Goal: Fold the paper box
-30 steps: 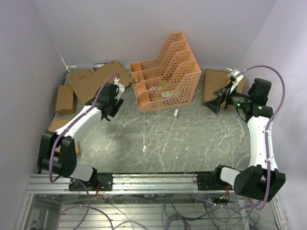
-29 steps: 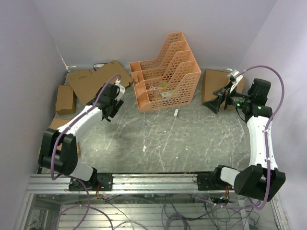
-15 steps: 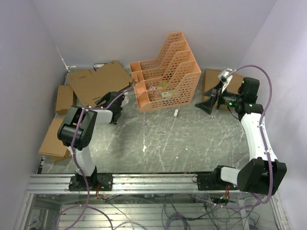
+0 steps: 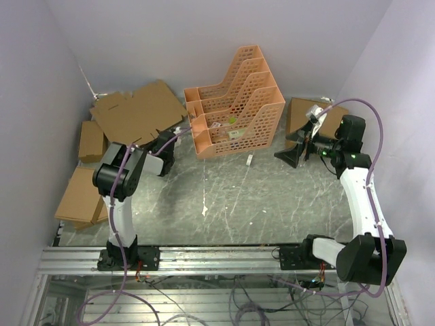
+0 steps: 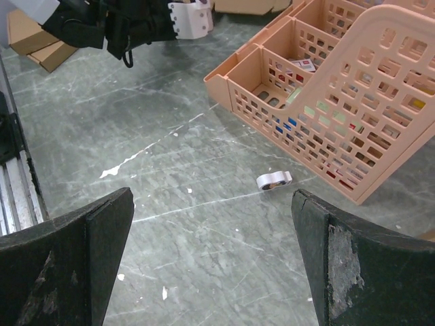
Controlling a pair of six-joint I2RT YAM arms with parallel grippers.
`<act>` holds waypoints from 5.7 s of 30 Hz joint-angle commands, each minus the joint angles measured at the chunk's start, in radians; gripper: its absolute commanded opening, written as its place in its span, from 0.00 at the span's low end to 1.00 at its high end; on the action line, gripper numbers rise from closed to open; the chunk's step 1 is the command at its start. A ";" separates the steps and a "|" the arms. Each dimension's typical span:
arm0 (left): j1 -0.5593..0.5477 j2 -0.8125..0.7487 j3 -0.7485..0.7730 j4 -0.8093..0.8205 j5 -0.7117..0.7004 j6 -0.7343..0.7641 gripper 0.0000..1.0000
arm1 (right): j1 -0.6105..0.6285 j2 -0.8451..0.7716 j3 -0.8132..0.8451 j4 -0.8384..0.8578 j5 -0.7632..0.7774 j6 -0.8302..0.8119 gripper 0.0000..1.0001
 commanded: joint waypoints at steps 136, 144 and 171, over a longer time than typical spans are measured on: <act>0.235 -0.339 -0.217 0.441 1.574 -1.507 0.07 | 0.237 0.274 -0.176 0.244 0.038 0.127 1.00; 0.235 -0.554 -0.373 0.371 1.459 -1.505 0.10 | 0.250 0.252 -0.378 0.726 0.366 0.585 1.00; 0.237 -1.075 -0.690 0.636 1.340 -1.739 0.86 | 0.409 0.440 -0.408 1.201 0.396 0.899 0.04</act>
